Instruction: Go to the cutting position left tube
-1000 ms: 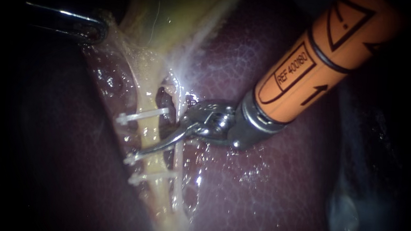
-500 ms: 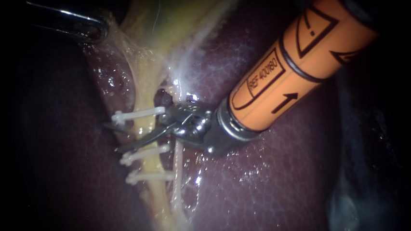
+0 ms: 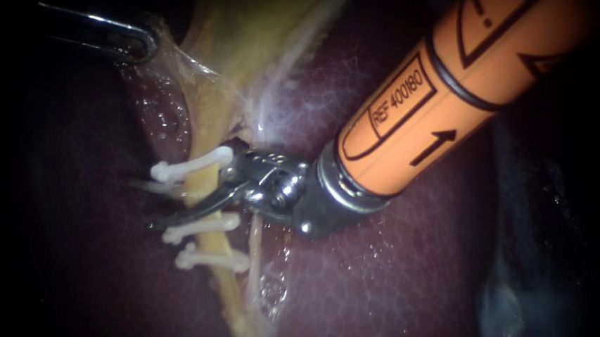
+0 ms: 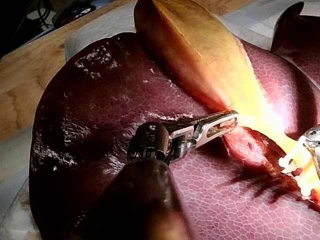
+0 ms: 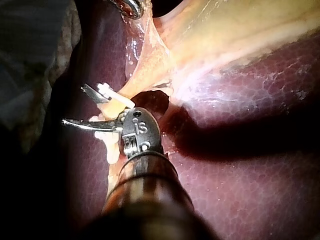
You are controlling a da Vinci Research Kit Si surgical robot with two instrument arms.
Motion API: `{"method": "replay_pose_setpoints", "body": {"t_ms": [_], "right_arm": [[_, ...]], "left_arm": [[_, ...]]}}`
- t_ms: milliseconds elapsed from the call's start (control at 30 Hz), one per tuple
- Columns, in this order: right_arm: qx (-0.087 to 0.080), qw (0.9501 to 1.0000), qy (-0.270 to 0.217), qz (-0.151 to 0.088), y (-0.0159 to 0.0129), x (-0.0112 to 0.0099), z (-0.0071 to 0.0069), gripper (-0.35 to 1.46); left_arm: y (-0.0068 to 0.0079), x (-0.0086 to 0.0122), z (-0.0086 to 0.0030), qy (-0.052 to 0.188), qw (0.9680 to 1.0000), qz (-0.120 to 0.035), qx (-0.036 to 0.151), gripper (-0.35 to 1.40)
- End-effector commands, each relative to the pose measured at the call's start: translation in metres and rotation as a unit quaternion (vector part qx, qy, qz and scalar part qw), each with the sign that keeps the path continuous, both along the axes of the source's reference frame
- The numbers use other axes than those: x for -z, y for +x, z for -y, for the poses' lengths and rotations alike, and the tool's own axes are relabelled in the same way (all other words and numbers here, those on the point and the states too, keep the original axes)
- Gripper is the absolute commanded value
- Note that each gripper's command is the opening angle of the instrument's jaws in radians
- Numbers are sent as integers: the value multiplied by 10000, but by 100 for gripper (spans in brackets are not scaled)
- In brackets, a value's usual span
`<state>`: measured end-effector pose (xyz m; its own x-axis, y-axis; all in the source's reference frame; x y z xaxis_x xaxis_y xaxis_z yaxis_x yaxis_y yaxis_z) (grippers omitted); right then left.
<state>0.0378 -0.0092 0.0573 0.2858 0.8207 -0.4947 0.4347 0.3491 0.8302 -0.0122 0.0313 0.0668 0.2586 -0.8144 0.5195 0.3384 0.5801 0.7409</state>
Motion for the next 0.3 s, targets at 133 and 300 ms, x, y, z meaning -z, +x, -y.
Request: {"method": "replay_pose_setpoints", "body": {"t_ms": [133, 300], "right_arm": [[2, 10000, -2, 2, 0, -2, -1, 130], [-5, 10000, -10, 9, -2, -6, -1, 127]], "left_arm": [[0, 0, 0, 0, 10000, 0, 0, -35], [0, 0, 0, 0, 10000, 0, 0, -35]]}}
